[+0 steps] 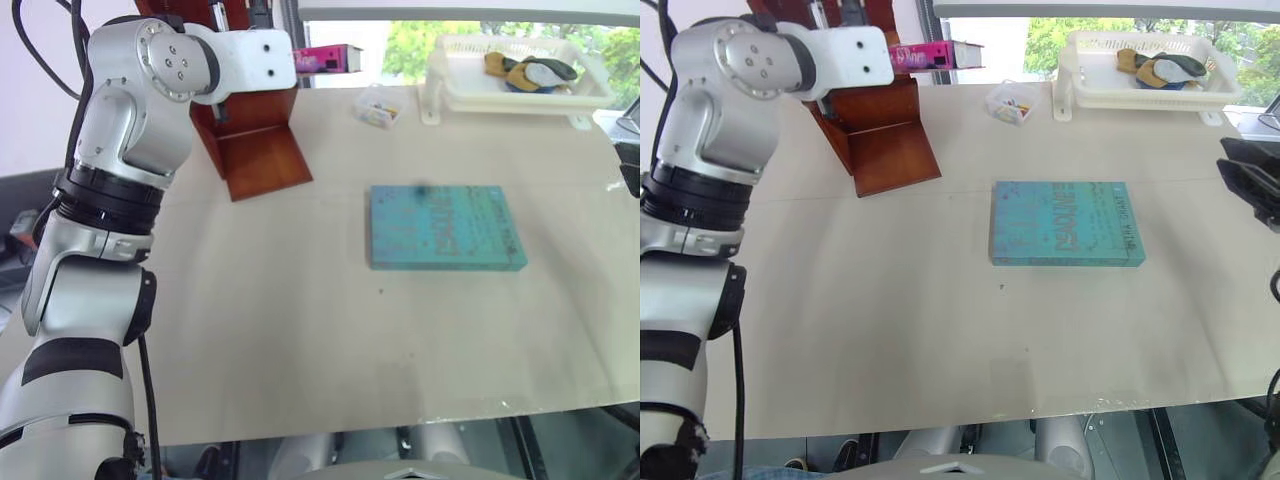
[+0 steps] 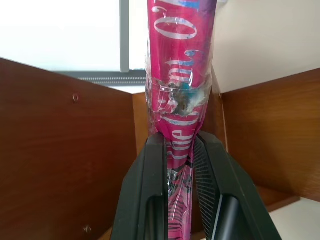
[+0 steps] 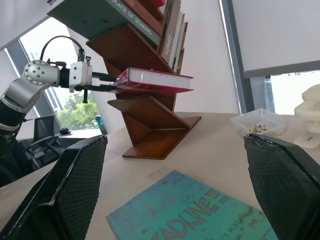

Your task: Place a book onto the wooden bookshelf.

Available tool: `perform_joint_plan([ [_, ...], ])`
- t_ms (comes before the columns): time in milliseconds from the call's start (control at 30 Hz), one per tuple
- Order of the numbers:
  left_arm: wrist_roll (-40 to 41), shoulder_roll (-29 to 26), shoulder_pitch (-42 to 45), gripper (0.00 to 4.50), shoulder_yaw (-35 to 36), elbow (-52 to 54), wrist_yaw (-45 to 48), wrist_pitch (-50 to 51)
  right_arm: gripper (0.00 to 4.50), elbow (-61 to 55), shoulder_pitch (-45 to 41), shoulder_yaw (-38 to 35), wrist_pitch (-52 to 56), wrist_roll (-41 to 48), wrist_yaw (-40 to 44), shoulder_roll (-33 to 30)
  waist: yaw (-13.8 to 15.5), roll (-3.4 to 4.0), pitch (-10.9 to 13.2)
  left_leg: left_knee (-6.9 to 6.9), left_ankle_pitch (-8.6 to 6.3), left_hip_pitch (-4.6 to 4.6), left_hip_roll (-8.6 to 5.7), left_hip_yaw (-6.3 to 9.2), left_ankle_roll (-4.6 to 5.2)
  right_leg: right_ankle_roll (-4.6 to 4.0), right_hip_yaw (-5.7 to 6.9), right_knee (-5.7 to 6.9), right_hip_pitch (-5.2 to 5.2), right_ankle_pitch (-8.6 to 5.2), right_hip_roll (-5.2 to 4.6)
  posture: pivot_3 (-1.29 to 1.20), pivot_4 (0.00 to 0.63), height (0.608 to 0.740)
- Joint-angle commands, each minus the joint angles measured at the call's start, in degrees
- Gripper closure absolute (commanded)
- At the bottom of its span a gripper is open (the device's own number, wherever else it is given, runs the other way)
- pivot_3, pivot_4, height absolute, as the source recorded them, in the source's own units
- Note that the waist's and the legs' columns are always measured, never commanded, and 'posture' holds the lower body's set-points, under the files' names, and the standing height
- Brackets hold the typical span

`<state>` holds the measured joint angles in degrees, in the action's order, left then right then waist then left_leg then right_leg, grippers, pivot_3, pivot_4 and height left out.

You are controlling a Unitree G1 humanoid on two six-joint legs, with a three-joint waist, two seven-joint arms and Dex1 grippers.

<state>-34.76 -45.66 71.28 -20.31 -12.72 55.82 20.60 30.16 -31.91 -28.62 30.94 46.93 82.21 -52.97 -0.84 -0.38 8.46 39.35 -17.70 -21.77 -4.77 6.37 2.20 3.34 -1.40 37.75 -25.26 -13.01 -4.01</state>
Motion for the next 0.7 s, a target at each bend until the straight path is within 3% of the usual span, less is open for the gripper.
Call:
perform_joint_plan([
  [33, -2.0, -1.8, 0.1, 4.06, 2.2, 3.8, 0.5, 3.6, 0.0, 2.8, -4.2, 1.1, -2.1, -1.7, 2.3, -0.5, 0.0, 0.0, 0.0, 0.0, 0.0, 0.0, 0.0, -0.01, 0.0, 0.0, 0.0, 0.0, -0.01, 0.0, 0.0, 0.0, 0.15, 0.74],
  [633, -6.4, -5.1, 0.7, 4.06, 1.7, 16.8, 9.4, 15.8, 0.0, 25.9, -25.3, 9.8, -9.8, -13.1, 10.2, 2.5, -0.1, 0.0, 0.0, -0.06, 0.0, -0.25, -0.03, 0.0, 0.0, -0.01, 0.03, 0.06, -0.3, 0.0, -0.03, 0.0, 0.15, 0.74],
  [700, -6.7, -4.9, 1.3, 3.18, 1.4, 17.1, 10.2, 16.3, 0.0, 27.1, -26.5, 10.1, -10.4, -13.6, 10.3, 2.9, -0.1, 0.0, 0.0, -0.05, 0.0, -0.25, -0.04, 0.0, 0.0, -0.01, 0.04, 0.08, -0.3, 0.0, -0.03, 0.0, 0.15, 0.74],
])
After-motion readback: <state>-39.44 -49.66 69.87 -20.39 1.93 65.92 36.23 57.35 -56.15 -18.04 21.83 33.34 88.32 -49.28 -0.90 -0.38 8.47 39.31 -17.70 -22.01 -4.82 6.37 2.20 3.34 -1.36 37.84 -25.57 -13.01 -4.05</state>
